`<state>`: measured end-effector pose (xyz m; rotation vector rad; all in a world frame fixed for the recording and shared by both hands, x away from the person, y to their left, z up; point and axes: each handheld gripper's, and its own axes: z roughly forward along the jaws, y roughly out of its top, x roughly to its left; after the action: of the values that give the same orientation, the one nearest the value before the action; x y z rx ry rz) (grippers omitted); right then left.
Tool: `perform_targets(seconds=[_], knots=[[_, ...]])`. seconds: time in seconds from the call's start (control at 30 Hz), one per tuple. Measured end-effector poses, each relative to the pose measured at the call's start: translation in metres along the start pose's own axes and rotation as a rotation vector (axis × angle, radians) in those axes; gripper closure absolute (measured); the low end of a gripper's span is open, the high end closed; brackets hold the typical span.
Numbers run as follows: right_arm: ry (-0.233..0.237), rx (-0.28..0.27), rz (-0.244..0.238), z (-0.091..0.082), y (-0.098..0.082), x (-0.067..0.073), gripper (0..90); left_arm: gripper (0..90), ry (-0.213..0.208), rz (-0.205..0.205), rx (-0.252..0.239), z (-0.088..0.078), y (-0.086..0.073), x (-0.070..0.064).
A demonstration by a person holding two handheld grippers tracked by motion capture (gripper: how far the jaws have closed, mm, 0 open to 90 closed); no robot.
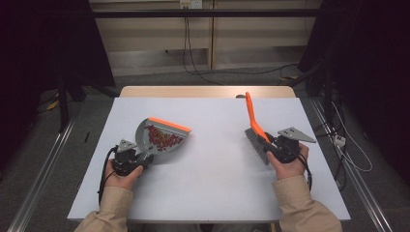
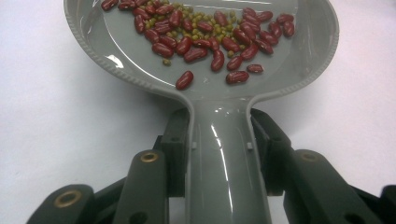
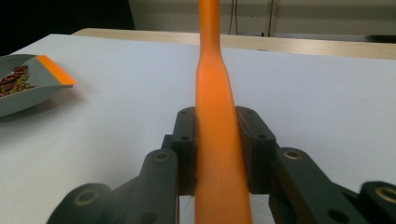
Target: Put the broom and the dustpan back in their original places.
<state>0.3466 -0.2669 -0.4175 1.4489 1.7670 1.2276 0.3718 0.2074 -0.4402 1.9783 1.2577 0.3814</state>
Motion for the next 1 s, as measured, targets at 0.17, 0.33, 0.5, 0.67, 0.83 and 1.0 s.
perform_targets(seconds=[0.17,0.33,0.5,0.67,0.83,1.0], knots=[[-0.035,-0.003,0.002,-0.002,0.001,-0.01,71.3,62.9,0.017,-0.019,0.009,0.0,-0.001,0.004],[-0.072,0.003,-0.01,-0.004,-0.001,-0.018,71.3,62.9,0.032,-0.03,0.022,0.001,-0.001,0.006],[-0.094,0.013,-0.013,-0.006,-0.004,-0.025,71.3,62.9,0.042,-0.038,0.026,0.001,-0.002,0.008],[-0.121,0.013,-0.007,-0.009,-0.006,-0.034,71.3,62.9,0.047,-0.036,0.036,0.001,-0.002,0.009],[-0.133,0.018,0.004,-0.011,-0.009,-0.039,71.2,62.9,0.053,-0.046,0.032,0.003,-0.002,0.008],[-0.145,0.019,0.002,-0.011,-0.01,-0.042,71.2,62.9,0.062,-0.059,0.032,0.003,-0.003,0.01]])
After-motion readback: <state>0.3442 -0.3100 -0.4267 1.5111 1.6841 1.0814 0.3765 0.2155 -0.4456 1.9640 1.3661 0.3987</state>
